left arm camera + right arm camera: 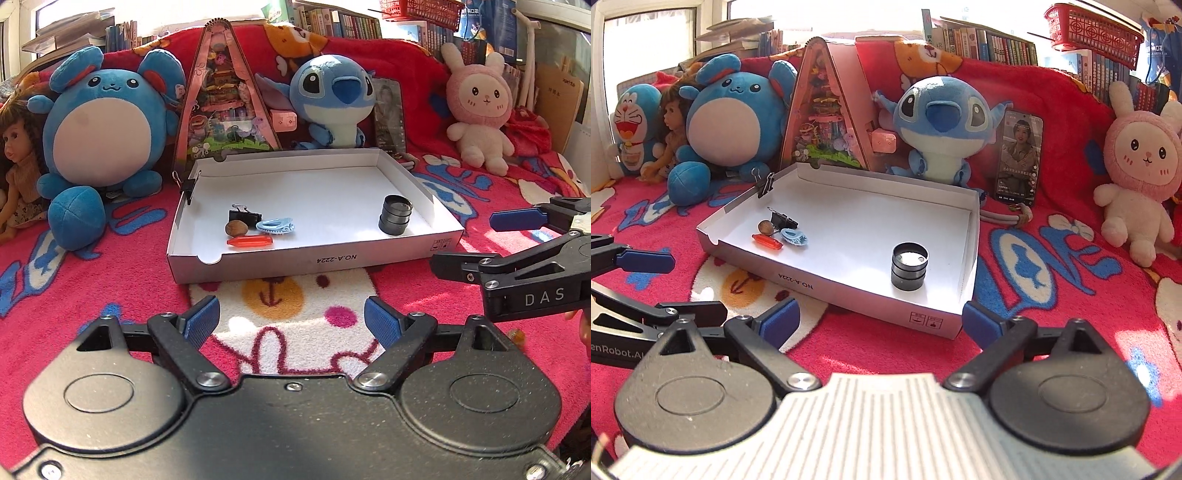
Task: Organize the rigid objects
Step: 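Move both open tools out of the box toward objects on the blanket, then grasp the red marker with the left tool while the right tool grasps the blue hair clip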
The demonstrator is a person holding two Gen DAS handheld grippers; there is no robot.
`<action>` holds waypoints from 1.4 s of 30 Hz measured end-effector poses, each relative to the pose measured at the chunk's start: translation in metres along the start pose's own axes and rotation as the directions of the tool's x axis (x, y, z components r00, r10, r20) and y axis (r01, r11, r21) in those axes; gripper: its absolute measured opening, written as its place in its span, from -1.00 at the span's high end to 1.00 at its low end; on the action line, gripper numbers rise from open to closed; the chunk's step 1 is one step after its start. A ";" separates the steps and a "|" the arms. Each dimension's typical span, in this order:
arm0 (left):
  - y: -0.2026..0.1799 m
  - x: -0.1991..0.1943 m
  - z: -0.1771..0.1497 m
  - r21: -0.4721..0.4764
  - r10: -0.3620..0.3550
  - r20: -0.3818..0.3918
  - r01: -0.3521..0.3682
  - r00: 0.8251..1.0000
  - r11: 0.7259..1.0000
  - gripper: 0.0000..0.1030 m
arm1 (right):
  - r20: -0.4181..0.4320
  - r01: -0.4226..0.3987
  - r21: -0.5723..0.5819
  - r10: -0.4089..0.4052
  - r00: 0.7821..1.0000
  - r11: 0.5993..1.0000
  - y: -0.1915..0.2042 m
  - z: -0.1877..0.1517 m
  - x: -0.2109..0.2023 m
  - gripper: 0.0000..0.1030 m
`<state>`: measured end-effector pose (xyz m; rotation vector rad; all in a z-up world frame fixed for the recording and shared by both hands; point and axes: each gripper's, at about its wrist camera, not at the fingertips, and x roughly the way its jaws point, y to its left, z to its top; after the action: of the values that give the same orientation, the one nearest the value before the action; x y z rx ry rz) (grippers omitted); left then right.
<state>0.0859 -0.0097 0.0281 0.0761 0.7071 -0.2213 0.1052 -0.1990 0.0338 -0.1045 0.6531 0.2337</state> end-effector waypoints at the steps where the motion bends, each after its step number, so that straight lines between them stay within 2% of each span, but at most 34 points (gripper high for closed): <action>1: -0.003 -0.004 -0.005 0.013 -0.001 0.004 0.000 1.000 1.000 -0.64 | 0.002 -0.004 -0.005 0.004 1.000 1.000 0.001 -0.003 -0.003 -0.92; 16: -0.031 -0.035 -0.056 0.088 -0.047 -0.010 0.048 0.999 0.995 -0.64 | 0.042 -0.039 0.066 0.036 0.998 0.997 -0.010 -0.050 -0.038 -0.96; 22: -0.036 -0.041 -0.070 0.088 -0.107 -0.027 0.109 0.994 0.990 -0.35 | 0.032 -0.010 0.073 0.008 0.999 0.997 -0.016 -0.062 -0.042 -0.96; 30: -0.045 -0.042 -0.073 0.105 -0.126 -0.014 0.126 0.992 0.986 -0.08 | 0.029 -0.006 0.095 0.003 1.000 0.995 -0.018 -0.068 -0.043 -0.96; 32: -0.046 -0.041 -0.072 0.106 -0.126 -0.010 0.126 0.992 0.986 0.05 | 0.028 -0.005 0.092 0.003 1.000 0.996 -0.017 -0.068 -0.043 -0.96; 37: -0.044 -0.035 -0.071 0.111 -0.099 -0.012 0.100 0.995 0.989 0.17 | 0.027 -0.010 0.091 0.008 1.000 0.996 -0.016 -0.070 -0.043 -0.96; 42: -0.034 -0.035 -0.073 0.090 -0.112 -0.035 0.115 0.993 0.989 0.18 | 0.027 -0.011 0.096 0.008 1.000 0.995 -0.015 -0.073 -0.044 -0.96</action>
<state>0.0065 -0.0262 -0.0043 0.1270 0.7319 -0.3624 0.0322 -0.2344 0.0035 -0.0056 0.6376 0.2122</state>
